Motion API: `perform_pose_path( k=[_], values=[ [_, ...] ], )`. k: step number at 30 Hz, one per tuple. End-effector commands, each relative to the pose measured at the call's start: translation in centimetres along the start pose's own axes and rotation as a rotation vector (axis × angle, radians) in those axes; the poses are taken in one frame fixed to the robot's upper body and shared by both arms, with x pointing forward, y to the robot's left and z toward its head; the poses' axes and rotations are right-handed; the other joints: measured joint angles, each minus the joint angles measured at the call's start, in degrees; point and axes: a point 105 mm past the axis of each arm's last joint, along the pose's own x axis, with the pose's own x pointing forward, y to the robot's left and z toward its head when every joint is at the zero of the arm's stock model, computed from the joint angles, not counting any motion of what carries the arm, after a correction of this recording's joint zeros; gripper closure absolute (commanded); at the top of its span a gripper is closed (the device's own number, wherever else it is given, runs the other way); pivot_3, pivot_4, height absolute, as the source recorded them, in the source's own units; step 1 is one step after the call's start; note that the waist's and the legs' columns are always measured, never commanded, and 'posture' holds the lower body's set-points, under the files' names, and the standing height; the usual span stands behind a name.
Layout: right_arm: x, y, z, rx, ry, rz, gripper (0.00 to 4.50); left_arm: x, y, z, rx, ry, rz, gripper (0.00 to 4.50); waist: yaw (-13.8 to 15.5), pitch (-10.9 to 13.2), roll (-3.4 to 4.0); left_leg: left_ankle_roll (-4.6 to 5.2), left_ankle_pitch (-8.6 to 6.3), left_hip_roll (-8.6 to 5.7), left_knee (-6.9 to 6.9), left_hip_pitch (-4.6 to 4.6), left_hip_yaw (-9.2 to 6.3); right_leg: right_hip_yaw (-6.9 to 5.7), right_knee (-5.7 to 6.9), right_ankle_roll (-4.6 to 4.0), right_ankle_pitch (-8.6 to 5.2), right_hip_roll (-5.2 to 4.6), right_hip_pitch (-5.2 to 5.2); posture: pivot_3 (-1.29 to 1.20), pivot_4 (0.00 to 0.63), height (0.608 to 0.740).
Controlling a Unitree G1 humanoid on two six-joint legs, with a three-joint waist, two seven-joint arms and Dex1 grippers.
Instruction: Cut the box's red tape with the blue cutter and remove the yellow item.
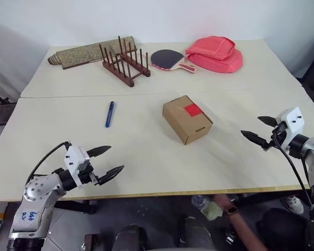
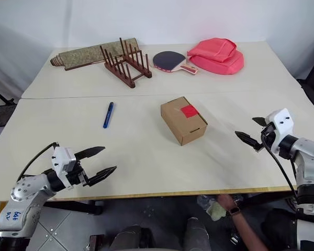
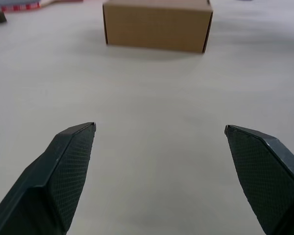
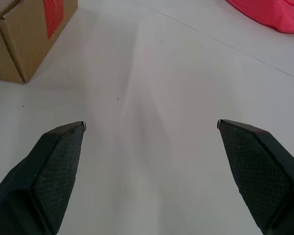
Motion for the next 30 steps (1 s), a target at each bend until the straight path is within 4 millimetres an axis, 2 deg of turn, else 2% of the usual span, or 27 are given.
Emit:
perform_pose_path(
  k=[1,10,14,15,16,18,21,23,28,30],
  values=[
    [-0.8,-0.5,1.5,-0.030,-0.039,-0.024,0.00,0.5,0.1,0.7,0.030,-0.014,0.005,0.02,-0.01,0.00,0.00,0.00,0.00,0.00,0.00,0.00,0.00,0.00,0.00,0.00,0.00,0.00,0.00,0.00,0.150,0.740],
    [-1.0,0.6,2.5,0.003,-0.045,-0.065,0.00,2.4,0.5,1.5,0.051,-0.003,0.021,0.02,0.12,0.00,0.00,0.00,0.00,-0.01,0.00,-0.01,0.03,0.05,0.02,0.01,0.01,0.01,-0.05,0.00,0.150,0.740],
    [-1.1,1.8,3.0,0.017,-0.018,-0.099,0.00,3.6,1.3,0.6,0.063,0.073,0.025,0.02,0.38,0.00,0.00,0.00,0.00,-0.03,0.00,-0.03,0.01,0.03,0.03,0.01,0.01,0.03,-0.06,0.00,0.150,0.740],
    [-1.3,2.3,3.1,0.019,-0.006,-0.101,0.18,4.0,1.7,0.7,0.036,0.065,0.044,0.40,0.43,0.00,0.00,0.00,0.00,-0.03,0.00,-0.04,0.02,0.04,0.04,0.01,0.01,0.03,-0.07,0.00,0.150,0.740],
    [-1.4,2.7,3.0,0.032,0.007,-0.107,0.36,4.5,2.1,0.9,0.032,0.054,0.066,0.55,0.64,0.00,0.00,-0.01,0.00,-0.02,0.00,-0.03,0.01,0.04,0.04,0.01,0.01,0.04,-0.07,0.00,0.150,0.740],
    [-1.5,3.4,2.8,0.044,0.024,-0.118,0.91,5.4,2.4,1.0,0.015,0.033,0.069,1.20,1.08,0.00,-0.02,0.00,0.00,-0.03,0.01,-0.03,0.02,0.07,0.04,0.01,0.01,0.04,-0.07,0.00,0.150,0.740],
    [-1.5,5.5,3.0,0.059,0.024,-0.108,1.98,7.5,2.4,1.8,0.046,-0.020,0.051,2.14,1.54,-0.01,-0.02,0.00,0.00,-0.07,0.01,-0.05,0.05,0.07,0.01,0.02,0.02,0.04,-0.08,0.00,0.150,0.740],
    [-1.4,6.0,2.7,0.102,0.039,-0.166,2.69,8.9,2.7,1.9,0.062,-0.034,0.060,2.78,1.75,0.00,-0.05,-0.01,-0.01,-0.07,0.01,-0.08,0.03,0.04,-0.01,0.02,0.02,0.06,-0.08,0.00,0.150,0.740],
    [0.0,8.2,2.9,0.153,0.054,-0.166,4.47,11.7,3.6,1.9,0.069,-0.043,0.070,4.39,1.57,0.00,-0.07,-0.01,-0.01,-0.08,0.05,-0.10,0.02,0.04,0.00,0.01,0.03,0.07,-0.08,0.00,0.150,0.740],
    [0.6,8.3,3.1,0.163,0.050,-0.202,4.50,12.9,4.1,2.1,0.063,-0.054,0.088,4.48,1.54,0.01,-0.08,-0.01,-0.01,-0.07,0.05,-0.10,0.01,0.02,-0.01,0.01,0.03,0.09,-0.08,0.00,0.150,0.740]
  ],
)
